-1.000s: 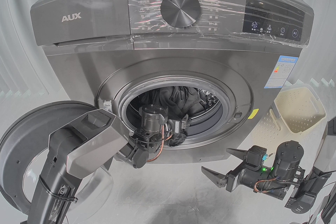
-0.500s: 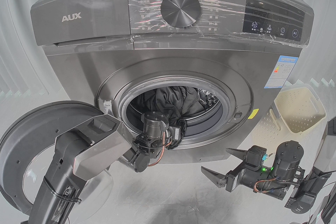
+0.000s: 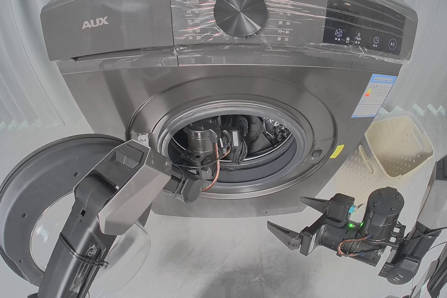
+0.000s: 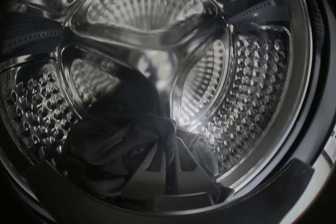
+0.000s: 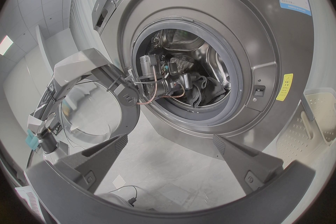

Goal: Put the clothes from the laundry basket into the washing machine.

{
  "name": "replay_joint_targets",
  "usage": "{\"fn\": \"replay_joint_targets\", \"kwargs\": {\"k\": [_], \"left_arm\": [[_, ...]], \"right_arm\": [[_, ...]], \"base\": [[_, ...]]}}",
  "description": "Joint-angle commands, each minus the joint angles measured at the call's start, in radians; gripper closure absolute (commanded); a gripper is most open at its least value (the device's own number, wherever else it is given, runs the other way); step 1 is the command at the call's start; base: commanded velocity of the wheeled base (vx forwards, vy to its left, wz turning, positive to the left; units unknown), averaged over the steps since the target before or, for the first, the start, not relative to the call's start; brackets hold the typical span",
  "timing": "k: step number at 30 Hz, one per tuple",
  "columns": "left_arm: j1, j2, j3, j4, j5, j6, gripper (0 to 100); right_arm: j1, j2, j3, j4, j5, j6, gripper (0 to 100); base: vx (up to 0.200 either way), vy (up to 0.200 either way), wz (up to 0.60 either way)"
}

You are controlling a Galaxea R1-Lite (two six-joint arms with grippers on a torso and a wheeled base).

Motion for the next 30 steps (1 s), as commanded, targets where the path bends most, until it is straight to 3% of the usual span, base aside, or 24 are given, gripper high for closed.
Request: {"fn": "replay_joint_targets", "kwargs": {"k": [1, 9, 17, 18, 30], "left_arm": [[0.026, 0.080, -0.176, 0.006, 0.015, -0.001, 100], [0.026, 0.126, -0.268, 0.026, 0.021, 0.001, 100], [0.036, 0.139, -0.271, 0.029, 0.023, 0.001, 100], [0.037, 0.139, -0.271, 0.029, 0.023, 0.001, 0], [0.025, 0.126, -0.231, 0.035, 0.023, 0.001, 0]], "right_arm": [[-0.001, 0.001, 0.000, -0.001, 0.000, 0.001, 0], [-0.001, 0.002, 0.001, -0.001, 0.000, 0.001, 0], [-0.002, 0.002, 0.003, -0.001, 0.000, 0.001, 0], [-0.002, 0.002, 0.003, -0.001, 0.000, 0.001, 0], [-0.002, 0.001, 0.004, -0.001, 0.000, 0.001, 0]], "base": [[0.000, 0.000, 0.00], [0.000, 0.000, 0.00], [0.000, 0.000, 0.00], [0.000, 0.000, 0.00], [0.000, 0.000, 0.00]]}}
